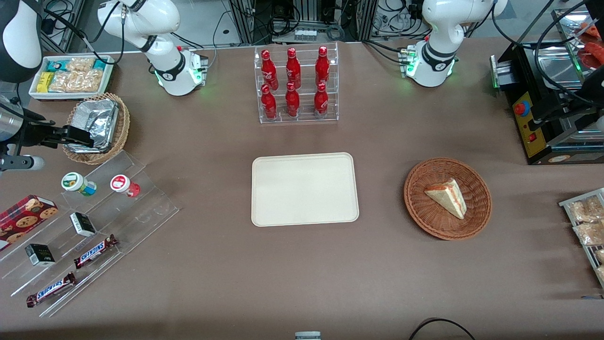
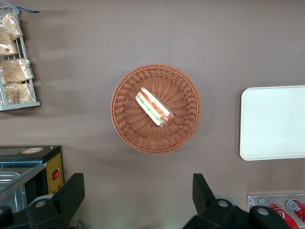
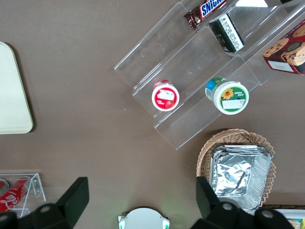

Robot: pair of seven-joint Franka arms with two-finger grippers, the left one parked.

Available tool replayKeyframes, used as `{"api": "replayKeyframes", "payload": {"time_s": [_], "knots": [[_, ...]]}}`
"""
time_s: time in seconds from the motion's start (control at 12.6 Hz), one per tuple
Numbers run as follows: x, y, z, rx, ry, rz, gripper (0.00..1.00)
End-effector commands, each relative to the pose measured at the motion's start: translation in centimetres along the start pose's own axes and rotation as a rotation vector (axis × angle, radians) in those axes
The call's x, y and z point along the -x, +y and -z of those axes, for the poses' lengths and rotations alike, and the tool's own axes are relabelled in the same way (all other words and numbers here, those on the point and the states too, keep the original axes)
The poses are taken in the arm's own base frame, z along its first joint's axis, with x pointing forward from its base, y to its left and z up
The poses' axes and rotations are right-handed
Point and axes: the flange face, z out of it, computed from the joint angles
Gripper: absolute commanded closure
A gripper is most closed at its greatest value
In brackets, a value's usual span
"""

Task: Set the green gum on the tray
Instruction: 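Move the right gripper down over the green sunflower gum tub on the rack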

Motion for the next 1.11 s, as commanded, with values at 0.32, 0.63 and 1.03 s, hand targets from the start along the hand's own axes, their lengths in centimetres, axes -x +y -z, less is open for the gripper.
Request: {"api": "replayKeyframes", "payload": {"time_s": [0.32,0.63,1.03], "knots": [[-0.4,1.0,-0.6,0.006,-0.007,0.045,0.0],[-0.9,4.0,-4.2,0.009,0.026,0.235,0.0],[-1.8,9.6,-7.9,0.048,0.111,0.608,0.0]]}}
